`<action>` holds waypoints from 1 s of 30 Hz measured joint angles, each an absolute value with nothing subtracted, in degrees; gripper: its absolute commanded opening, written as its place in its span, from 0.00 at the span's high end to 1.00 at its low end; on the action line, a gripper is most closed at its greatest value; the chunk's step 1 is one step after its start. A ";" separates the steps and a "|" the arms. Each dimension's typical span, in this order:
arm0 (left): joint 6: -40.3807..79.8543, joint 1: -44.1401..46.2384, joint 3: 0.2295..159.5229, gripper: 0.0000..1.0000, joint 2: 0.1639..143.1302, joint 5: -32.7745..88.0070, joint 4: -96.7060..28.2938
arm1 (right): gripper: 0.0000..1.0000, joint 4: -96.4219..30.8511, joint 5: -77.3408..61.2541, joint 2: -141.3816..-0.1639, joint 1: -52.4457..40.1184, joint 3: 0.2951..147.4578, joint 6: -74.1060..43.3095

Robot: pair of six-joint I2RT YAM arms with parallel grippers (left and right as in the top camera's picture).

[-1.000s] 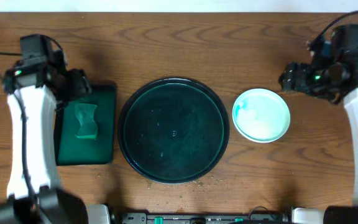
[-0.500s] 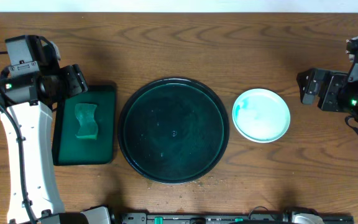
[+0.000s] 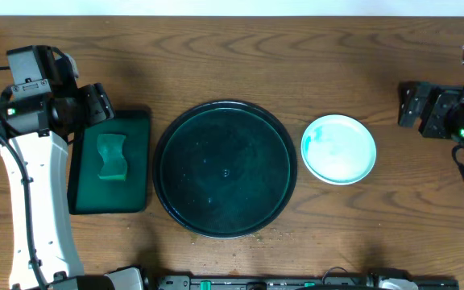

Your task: Clean dirty plates on tray and stack at the side

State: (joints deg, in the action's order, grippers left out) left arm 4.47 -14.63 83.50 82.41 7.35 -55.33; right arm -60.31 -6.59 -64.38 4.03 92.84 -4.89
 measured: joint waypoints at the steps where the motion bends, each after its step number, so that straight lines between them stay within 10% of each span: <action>1: 4.45 -14.63 83.50 0.25 82.41 7.38 -55.31 | 0.01 -57.17 -6.48 -62.50 4.03 89.86 -4.84; 14: 4.47 -14.63 83.48 0.25 82.41 7.38 -55.31 | 0.01 -11.66 -5.76 -30.13 3.99 31.14 -5.17; 30: 4.47 -14.63 83.48 0.25 82.41 7.38 -55.35 | 0.01 -2.55 -5.43 -2.07 3.05 1.26 -7.27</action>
State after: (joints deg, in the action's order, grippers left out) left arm 4.47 -14.63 83.48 82.41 7.38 -55.35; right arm -2.55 -5.43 -2.07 3.05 1.26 -7.27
